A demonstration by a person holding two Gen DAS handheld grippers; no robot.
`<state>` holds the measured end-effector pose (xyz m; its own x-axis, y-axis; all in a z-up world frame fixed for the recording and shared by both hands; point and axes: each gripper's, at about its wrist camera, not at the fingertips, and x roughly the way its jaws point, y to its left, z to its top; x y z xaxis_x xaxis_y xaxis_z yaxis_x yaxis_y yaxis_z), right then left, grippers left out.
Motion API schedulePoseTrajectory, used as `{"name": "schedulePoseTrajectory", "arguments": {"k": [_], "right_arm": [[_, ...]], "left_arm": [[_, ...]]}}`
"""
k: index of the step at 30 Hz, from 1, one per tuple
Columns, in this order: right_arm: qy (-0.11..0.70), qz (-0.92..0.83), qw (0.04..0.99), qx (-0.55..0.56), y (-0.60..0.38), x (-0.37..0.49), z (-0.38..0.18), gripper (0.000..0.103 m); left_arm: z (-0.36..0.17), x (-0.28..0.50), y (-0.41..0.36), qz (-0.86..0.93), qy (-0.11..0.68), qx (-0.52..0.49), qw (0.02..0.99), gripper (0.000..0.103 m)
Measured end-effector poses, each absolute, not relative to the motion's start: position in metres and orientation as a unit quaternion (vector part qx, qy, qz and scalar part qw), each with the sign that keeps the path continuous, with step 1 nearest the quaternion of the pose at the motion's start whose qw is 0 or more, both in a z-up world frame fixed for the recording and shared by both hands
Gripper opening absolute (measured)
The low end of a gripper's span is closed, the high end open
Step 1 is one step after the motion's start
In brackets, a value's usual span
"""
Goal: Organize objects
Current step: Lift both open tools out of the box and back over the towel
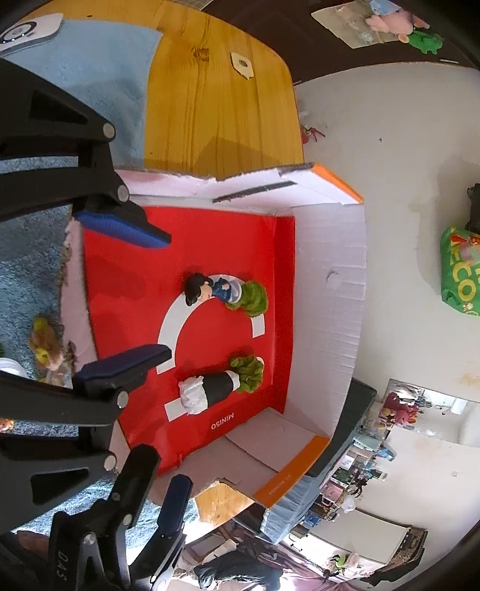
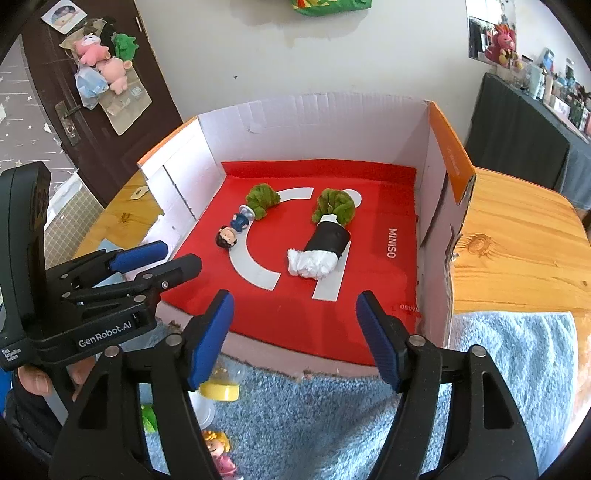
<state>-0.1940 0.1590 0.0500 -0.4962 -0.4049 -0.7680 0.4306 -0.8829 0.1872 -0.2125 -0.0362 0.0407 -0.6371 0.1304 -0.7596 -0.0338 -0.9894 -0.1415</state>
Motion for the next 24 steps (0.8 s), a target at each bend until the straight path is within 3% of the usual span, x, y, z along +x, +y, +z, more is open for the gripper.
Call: {"name": "schedulePoseTrajectory", "arguments": {"k": [24], "right_arm": [[0.018,-0.872,0.246,0.423,0.163,-0.151,0.061,0.084]], "left_arm": [[0.046,-0.169,-0.043,0.911,-0.051,-0.407,0.042,0.081]]}}
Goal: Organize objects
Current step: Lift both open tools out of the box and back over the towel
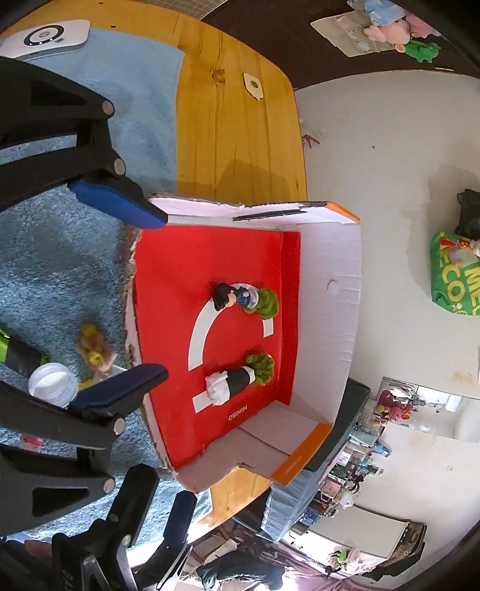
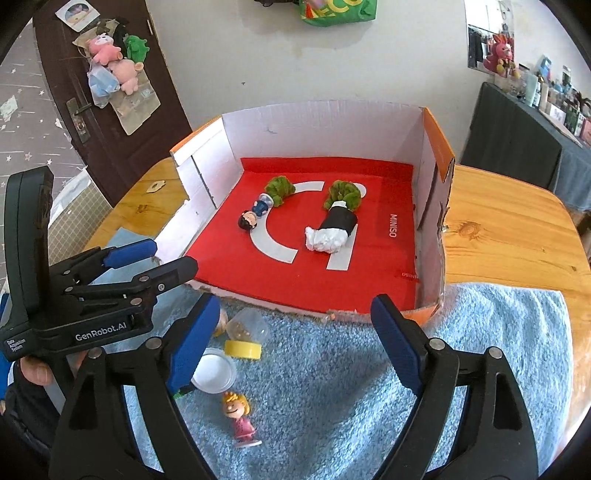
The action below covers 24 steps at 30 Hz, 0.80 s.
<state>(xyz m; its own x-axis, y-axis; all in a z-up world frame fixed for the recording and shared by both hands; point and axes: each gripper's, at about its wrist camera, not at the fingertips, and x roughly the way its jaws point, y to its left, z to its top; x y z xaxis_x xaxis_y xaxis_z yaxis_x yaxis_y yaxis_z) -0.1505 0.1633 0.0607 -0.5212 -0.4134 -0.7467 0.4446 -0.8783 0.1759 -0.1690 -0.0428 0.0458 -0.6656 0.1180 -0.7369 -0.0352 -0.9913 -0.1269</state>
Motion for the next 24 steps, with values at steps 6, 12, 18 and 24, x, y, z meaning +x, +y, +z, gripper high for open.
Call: {"name": "schedulePoseTrajectory", "arguments": {"k": [6,12,18,24], "right_arm": [[0.021,-0.873,0.246,0.42,0.164,-0.14,0.06,0.087],[0.021,-0.873,0.245,0.42,0.164,-0.135,0.059,0.088],[0.022,-0.874,0.245,0.42,0.165,-0.129,0.058,0.088],[0.023,-0.874,0.246,0.419,0.166,-0.117,0.055,0.089]], "left_arm": [[0.047,-0.158,-0.043,0.913,-0.049,-0.403,0.041,0.087],[0.043,-0.148,-0.045,0.911,-0.052,-0.407,0.037,0.088],[0.042,-0.141,-0.043,0.911,-0.05,-0.408,0.04,0.09],[0.041,-0.134,-0.04,0.91,-0.049,-0.409,0.044,0.09]]}}
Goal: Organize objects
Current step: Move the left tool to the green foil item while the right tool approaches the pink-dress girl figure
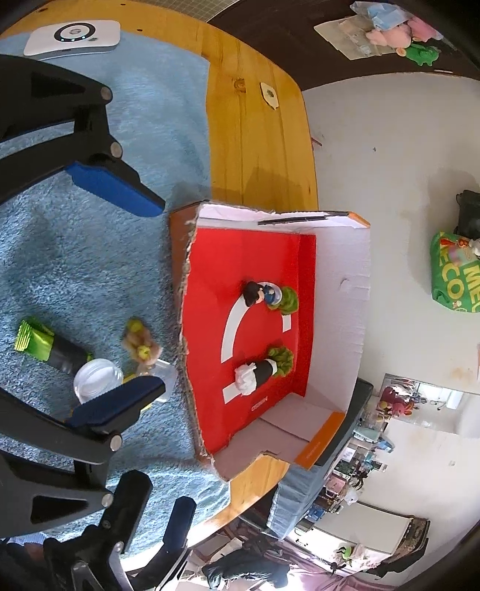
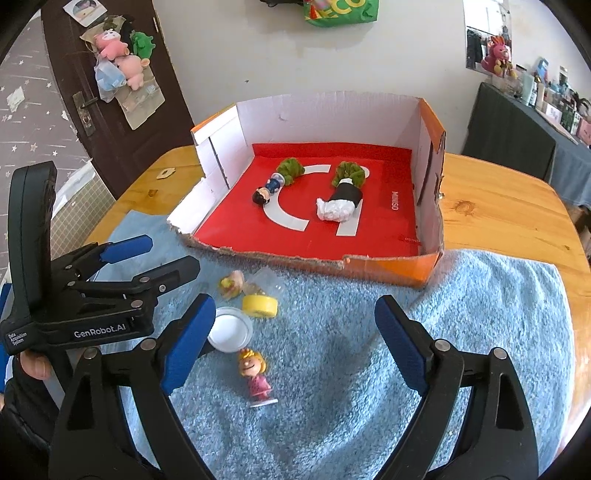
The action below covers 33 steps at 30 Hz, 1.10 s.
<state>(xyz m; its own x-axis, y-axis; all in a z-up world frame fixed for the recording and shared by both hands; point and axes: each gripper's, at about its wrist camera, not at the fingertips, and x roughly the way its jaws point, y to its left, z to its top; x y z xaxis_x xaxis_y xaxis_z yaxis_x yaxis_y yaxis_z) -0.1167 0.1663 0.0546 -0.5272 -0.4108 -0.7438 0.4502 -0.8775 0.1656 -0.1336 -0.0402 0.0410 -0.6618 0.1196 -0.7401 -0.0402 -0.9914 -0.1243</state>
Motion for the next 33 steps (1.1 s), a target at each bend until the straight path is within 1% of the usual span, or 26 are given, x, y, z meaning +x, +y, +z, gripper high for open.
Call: {"name": "schedulePoseTrajectory", "arguments": {"k": [18,33], "right_arm": [[0.026,-0.869,0.248,0.427,0.167,-0.083,0.041,0.089],[0.03,-0.864,0.244,0.439,0.171,-0.073,0.025,0.089]], "left_arm": [[0.031,-0.107,-0.034,0.909,-0.047,-0.413,0.043,0.09],[0.019,-0.092,-0.029,0.905,-0.041,-0.42,0.047,0.09]]}}
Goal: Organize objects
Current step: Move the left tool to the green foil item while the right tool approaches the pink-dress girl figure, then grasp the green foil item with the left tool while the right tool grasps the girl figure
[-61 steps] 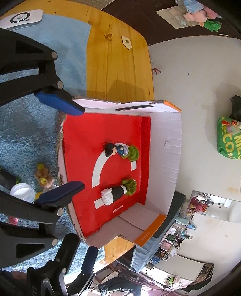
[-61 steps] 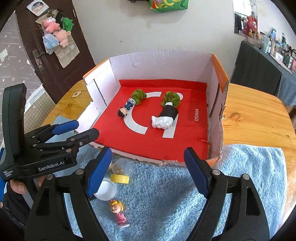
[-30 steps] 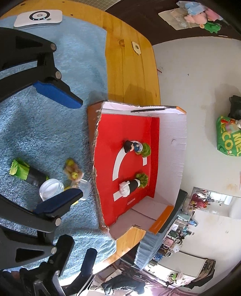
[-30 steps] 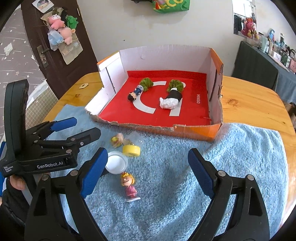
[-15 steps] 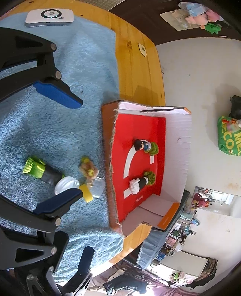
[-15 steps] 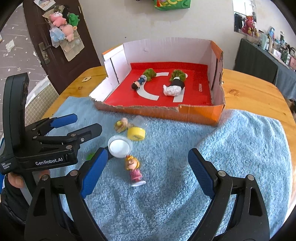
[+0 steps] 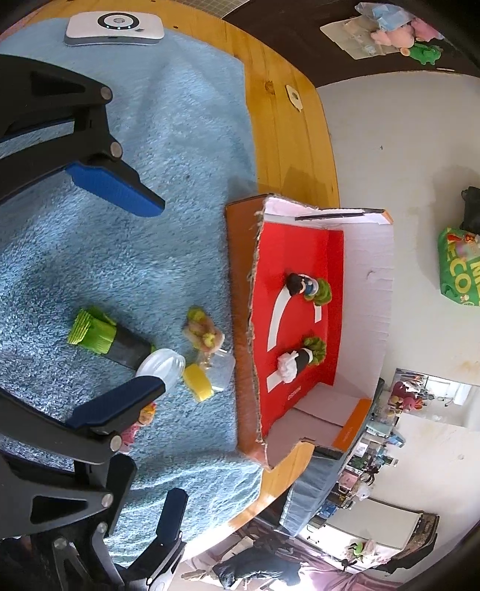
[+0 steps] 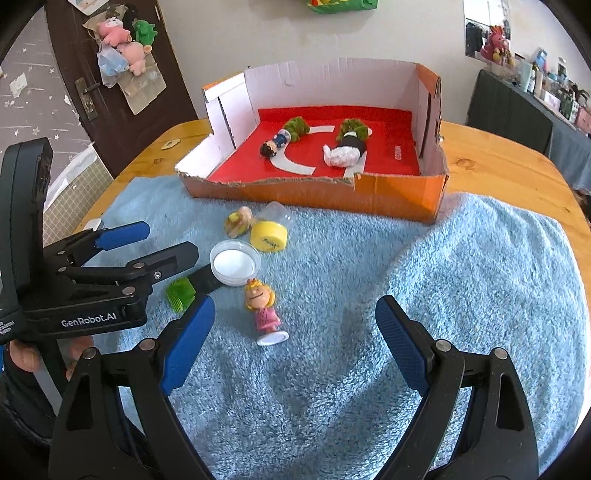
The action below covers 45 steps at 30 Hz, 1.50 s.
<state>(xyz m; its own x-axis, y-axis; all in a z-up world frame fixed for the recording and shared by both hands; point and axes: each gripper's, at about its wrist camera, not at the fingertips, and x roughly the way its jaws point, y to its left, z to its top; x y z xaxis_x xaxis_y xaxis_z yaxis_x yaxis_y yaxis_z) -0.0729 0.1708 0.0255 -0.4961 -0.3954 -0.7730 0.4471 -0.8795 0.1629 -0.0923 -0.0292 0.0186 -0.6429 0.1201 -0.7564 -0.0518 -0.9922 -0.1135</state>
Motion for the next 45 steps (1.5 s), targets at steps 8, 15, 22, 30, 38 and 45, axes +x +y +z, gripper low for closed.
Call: {"name": "schedulePoseTrajectory", "arguments": {"k": [8,15,22,30,38,45], "right_arm": [[0.036,-0.858,0.247,0.449,0.167,-0.073,0.012,0.089],[0.043,-0.852,0.25,0.458,0.162,-0.075,0.0,0.089],[0.052,-0.851,0.25,0.459,0.16,-0.079,-0.005,0.089],[0.064,-0.851,0.252,0.457,0.158,-0.08,-0.007,0.089],[0.076,-0.847,0.274,0.449,0.152,-0.082,-0.004,0.055],[0.098,-0.839,0.301,0.442,0.14,-0.083,-0.007,0.038]], "left_arm": [[0.013,-0.088,-0.027,0.903,-0.038,-0.425,0.056,0.09],[0.009,-0.084,-0.028,0.901,-0.032,-0.428,0.067,0.09],[0.008,-0.081,-0.028,0.902,-0.023,-0.424,0.075,0.088],[0.006,-0.078,-0.029,0.903,-0.007,-0.419,0.092,0.07],[0.005,-0.074,-0.015,0.902,0.029,-0.409,0.134,0.044],[-0.003,-0.077,0.004,0.892,0.085,-0.416,0.157,0.044]]}}
